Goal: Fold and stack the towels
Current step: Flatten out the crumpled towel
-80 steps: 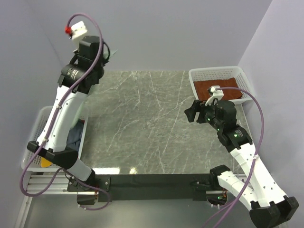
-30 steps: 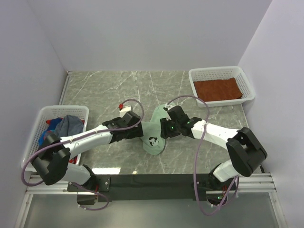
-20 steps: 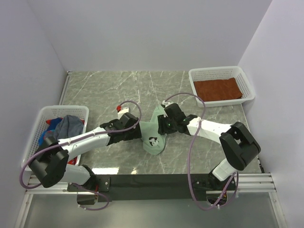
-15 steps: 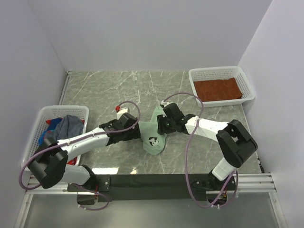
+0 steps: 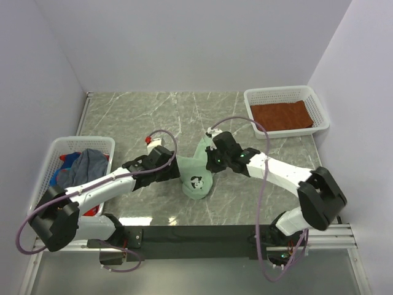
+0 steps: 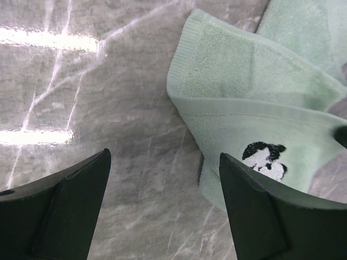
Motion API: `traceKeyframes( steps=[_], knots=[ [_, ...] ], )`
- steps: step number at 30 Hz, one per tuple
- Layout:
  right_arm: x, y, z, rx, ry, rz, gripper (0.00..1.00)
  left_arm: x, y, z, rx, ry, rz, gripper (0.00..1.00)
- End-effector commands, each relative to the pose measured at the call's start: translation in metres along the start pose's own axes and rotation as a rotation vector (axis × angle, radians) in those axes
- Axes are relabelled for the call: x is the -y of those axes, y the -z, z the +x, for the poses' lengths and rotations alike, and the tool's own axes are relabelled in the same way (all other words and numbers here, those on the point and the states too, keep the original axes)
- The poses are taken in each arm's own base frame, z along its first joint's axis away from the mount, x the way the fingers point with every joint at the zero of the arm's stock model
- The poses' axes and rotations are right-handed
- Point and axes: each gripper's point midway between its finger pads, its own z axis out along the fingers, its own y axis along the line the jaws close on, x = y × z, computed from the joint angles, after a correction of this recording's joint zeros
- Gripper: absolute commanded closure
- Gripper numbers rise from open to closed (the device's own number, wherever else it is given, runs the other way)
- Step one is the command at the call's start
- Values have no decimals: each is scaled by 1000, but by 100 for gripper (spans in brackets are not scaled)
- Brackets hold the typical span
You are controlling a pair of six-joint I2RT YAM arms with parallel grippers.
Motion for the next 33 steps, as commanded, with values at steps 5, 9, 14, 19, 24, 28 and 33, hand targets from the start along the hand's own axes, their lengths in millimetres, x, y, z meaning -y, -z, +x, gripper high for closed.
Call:
traceKeyframes(
  steps=[5, 9, 14, 19, 24, 28, 33],
  knots=[
    [-38, 66, -35, 129, 113, -123, 100, 0, 16, -27, 80, 72, 20, 14],
    [-56, 85, -12, 85, 164, -259, 100, 9, 17, -28, 60, 86, 60, 14],
    [-106, 98, 33, 12, 224, -510, 100, 14, 15, -25, 42, 107, 78, 15],
    [-157, 89, 52, -62, 328, -601, 100, -12, 21, -41, 93, 156, 12, 16],
    [-182, 69, 88, -220, 471, -567, 100, -23, 23, -43, 81, 172, 26, 17],
    [-178, 57, 103, -255, 466, -532, 100, -9, 16, -37, 43, 172, 90, 17],
    [-174, 53, 109, -241, 435, -525, 100, -5, -6, -20, -38, 160, 99, 19]
  ],
)
